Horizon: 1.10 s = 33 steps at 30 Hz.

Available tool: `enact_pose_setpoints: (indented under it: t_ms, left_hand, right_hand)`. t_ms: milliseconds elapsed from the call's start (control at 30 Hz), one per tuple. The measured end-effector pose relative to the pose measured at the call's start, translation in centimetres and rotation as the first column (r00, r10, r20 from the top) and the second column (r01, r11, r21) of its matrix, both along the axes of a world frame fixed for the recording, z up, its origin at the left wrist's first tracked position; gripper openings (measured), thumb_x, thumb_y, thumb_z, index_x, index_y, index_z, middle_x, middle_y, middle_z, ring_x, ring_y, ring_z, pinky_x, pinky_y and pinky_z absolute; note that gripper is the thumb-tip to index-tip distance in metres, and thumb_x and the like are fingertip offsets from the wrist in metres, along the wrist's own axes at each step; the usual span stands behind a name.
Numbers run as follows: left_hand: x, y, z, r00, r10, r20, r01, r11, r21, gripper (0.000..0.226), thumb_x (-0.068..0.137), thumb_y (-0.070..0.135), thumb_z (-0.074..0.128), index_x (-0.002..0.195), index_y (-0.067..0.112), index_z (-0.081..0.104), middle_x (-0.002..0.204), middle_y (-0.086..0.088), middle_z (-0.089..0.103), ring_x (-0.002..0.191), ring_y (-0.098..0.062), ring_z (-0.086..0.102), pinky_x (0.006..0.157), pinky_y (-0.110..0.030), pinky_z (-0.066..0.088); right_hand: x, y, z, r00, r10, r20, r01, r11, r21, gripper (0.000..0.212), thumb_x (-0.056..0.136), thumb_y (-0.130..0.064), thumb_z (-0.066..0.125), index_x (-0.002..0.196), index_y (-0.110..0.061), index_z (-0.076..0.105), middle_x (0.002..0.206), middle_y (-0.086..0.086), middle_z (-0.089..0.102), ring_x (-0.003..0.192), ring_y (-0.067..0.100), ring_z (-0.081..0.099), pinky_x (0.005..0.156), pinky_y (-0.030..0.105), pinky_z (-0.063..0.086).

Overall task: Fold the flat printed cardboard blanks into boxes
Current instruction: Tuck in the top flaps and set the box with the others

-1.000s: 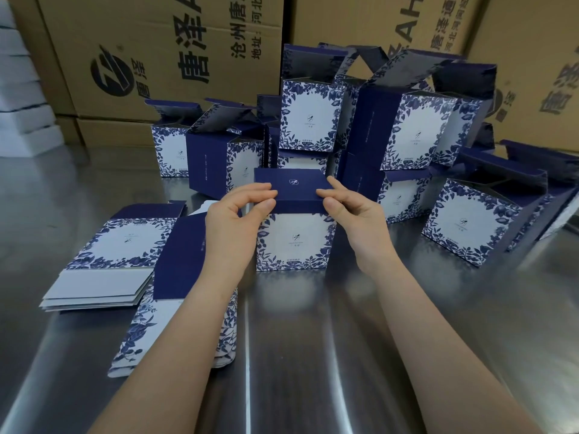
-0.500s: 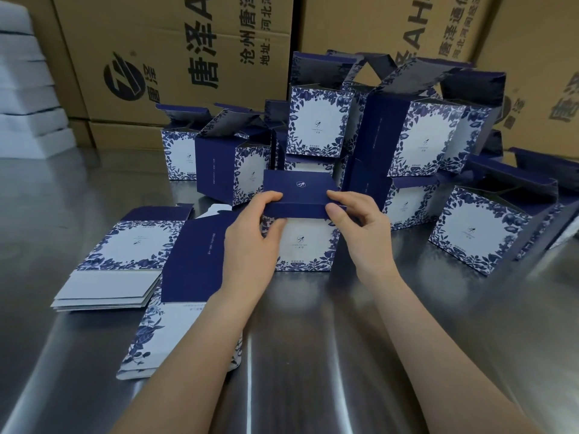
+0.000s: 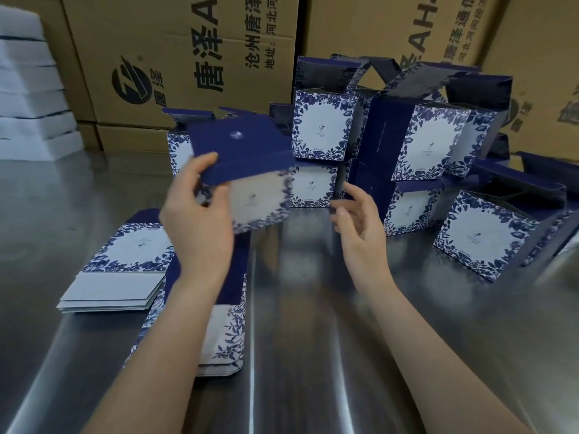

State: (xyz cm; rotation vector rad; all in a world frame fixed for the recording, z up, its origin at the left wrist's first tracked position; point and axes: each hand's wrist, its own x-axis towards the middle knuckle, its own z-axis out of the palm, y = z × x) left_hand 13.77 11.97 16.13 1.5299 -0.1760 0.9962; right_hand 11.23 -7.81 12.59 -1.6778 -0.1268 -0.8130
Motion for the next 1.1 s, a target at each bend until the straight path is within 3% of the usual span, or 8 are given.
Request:
enact_pose_setpoints:
  t_ms: [133, 233, 333, 467, 567, 700, 1000, 1100]
  left_hand:
    - [2.9, 3.6, 1.3, 0.985, 0.163, -0.052, -0.162, 0.987, 0.02, 0.039, 0.083, 0.008, 0.062, 0.116, 0.027, 0.067, 0.111, 0.011, 0.064, 0.089, 0.008, 0.058, 0.089, -0.023, 0.051]
    - [5.7, 6.2, 1.4, 0.958, 0.254, -0.136, -0.237, 0.963, 0.129, 0.037, 0.086, 0.014, 0.059, 0.12, 0.029, 0.064, 0.123, 0.003, 0.065, 0.108, -0.017, 0.062, 0.094, -0.04, 0.052]
    - [8.3, 7.9, 0.9, 0.912, 0.354, -0.206, -0.284, 0.909, 0.305, 0.038, 0.087, 0.014, 0.058, 0.122, 0.027, 0.063, 0.126, -0.009, 0.061, 0.107, -0.032, 0.06, 0.091, -0.044, 0.05]
    - [10.4, 9.3, -0.1, 0.876, 0.417, -0.241, -0.271, 0.841, 0.469, 0.037, 0.088, 0.012, 0.059, 0.124, 0.019, 0.064, 0.126, -0.021, 0.051, 0.102, -0.041, 0.053, 0.092, -0.044, 0.043]
    - [11.4, 10.1, -0.4, 0.871, 0.424, -0.25, -0.255, 0.823, 0.507, 0.036, 0.091, 0.014, 0.059, 0.127, 0.014, 0.063, 0.128, -0.023, 0.044, 0.104, -0.043, 0.051, 0.097, -0.047, 0.043]
    - [12.1, 10.8, 0.0, 0.827, 0.486, -0.282, -0.208, 0.731, 0.649, 0.04, 0.093, 0.012, 0.052, 0.132, 0.015, 0.059, 0.122, -0.027, 0.058, 0.109, -0.048, 0.054, 0.093, -0.054, 0.047]
    - [13.4, 9.5, 0.0, 0.789, 0.366, -0.494, -0.071, 0.852, 0.519, 0.066, 0.091, 0.015, 0.05, 0.153, 0.024, 0.029, 0.134, -0.026, 0.052, 0.118, -0.048, 0.049, 0.096, -0.05, 0.043]
    - [14.3, 9.2, -0.6, 0.783, 0.232, -0.577, 0.093, 0.874, 0.477, 0.078, 0.094, 0.017, 0.056, 0.158, 0.027, 0.012, 0.136, -0.027, 0.051, 0.1, -0.036, 0.05, 0.082, -0.041, 0.039]
  right_hand:
    - [0.5, 0.1, -0.8, 0.998, -0.037, -0.045, 0.032, 0.993, -0.11, 0.039, 0.096, -0.006, 0.05, 0.119, -0.037, 0.055, 0.095, -0.003, 0.069, 0.088, 0.026, 0.065, 0.086, 0.035, 0.051]
    - [0.8, 0.1, -1.1, 0.997, -0.056, -0.062, 0.046, 0.987, -0.153, 0.04, 0.093, -0.001, 0.05, 0.108, -0.037, 0.061, 0.081, -0.013, 0.068, 0.08, 0.022, 0.065, 0.08, 0.031, 0.051]
    - [0.9, 0.1, -1.4, 0.996, -0.063, -0.062, 0.051, 0.981, -0.188, 0.04, 0.091, 0.0, 0.049, 0.105, -0.035, 0.065, 0.074, -0.019, 0.068, 0.071, 0.021, 0.062, 0.063, 0.017, 0.045]
    - [0.9, 0.1, -1.4, 0.996, -0.055, -0.076, 0.038, 0.978, -0.204, 0.042, 0.09, -0.001, 0.048, 0.102, -0.037, 0.066, 0.074, -0.013, 0.068, 0.067, 0.025, 0.061, 0.064, 0.027, 0.049]
    - [0.9, 0.3, -1.3, 0.996, -0.058, -0.074, 0.041, 0.975, -0.219, 0.043, 0.088, -0.003, 0.048, 0.1, -0.041, 0.064, 0.075, -0.013, 0.068, 0.068, 0.019, 0.063, 0.068, 0.023, 0.05]
    - [0.9, 0.4, -1.5, 0.996, -0.051, -0.076, 0.029, 0.964, -0.263, 0.039, 0.088, -0.003, 0.048, 0.105, -0.033, 0.067, 0.075, -0.011, 0.068, 0.065, 0.025, 0.062, 0.068, 0.03, 0.051]
    - [0.7, 0.7, -1.3, 0.998, -0.043, -0.053, 0.025, 0.953, -0.301, 0.035, 0.087, -0.007, 0.048, 0.109, -0.025, 0.068, 0.074, -0.011, 0.067, 0.064, 0.027, 0.06, 0.064, 0.031, 0.049]
    - [0.7, 0.7, -1.3, 0.997, -0.046, -0.055, 0.027, 0.951, -0.307, 0.035, 0.087, -0.009, 0.047, 0.11, -0.025, 0.068, 0.074, -0.011, 0.067, 0.064, 0.026, 0.06, 0.065, 0.034, 0.051]
